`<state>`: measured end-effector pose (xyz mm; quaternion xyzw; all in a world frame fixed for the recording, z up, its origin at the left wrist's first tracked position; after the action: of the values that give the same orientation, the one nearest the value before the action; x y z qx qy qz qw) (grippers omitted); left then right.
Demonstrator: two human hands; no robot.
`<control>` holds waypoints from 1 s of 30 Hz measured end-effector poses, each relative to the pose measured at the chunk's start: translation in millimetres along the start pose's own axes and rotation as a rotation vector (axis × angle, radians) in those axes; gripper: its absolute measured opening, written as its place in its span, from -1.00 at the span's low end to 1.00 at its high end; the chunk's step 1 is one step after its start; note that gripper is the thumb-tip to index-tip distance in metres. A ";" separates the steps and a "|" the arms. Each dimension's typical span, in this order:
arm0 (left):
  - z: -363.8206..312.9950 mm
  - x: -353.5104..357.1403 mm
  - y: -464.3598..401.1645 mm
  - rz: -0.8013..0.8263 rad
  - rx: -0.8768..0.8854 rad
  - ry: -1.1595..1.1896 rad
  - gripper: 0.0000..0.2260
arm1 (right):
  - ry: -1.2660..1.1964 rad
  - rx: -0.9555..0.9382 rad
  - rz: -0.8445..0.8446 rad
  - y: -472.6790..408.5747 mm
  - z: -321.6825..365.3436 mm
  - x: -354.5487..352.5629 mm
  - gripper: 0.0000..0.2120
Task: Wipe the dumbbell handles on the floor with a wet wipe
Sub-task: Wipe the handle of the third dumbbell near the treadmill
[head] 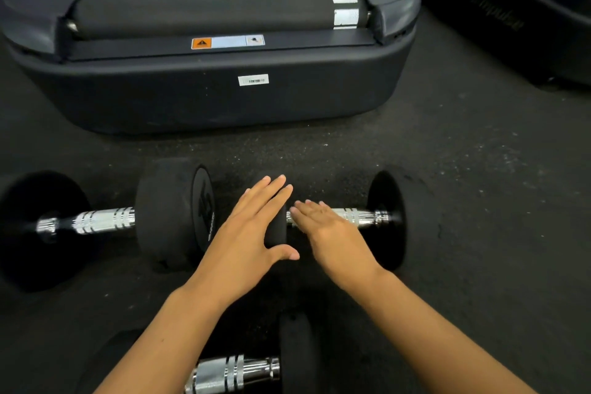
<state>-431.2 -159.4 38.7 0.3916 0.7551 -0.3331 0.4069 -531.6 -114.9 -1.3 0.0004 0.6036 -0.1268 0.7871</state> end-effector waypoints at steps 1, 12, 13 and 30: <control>-0.5 0.4 0.6 0.002 0.001 0.002 -0.18 | 0.022 -0.024 -0.004 3.7 -2.7 -0.8 -0.59; -0.4 1.9 1.7 0.010 0.007 -0.008 -0.18 | -0.014 0.030 -0.059 -2.2 -8.3 -3.1 -0.67; -0.4 2.3 1.2 0.009 0.009 -0.016 -0.18 | -0.039 0.067 -0.051 -5.8 -8.6 -3.4 -0.70; -0.3 2.6 -0.3 0.012 0.013 -0.014 -0.19 | -0.039 0.221 0.039 -0.9 -37.4 -17.1 -0.78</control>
<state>-432.5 -158.4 36.6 0.3963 0.7477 -0.3383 0.4117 -571.3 -106.6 4.9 0.0964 0.5705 -0.1772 0.7962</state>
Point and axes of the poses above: each hand's wrist, its own y-axis away from the middle knuckle, its own x-axis out of the palm, z = x × y, the point moved 7 cm from there along -y, towards the middle knuckle, and after that the axes turned 8 degrees about x, right-handed, at the moved point
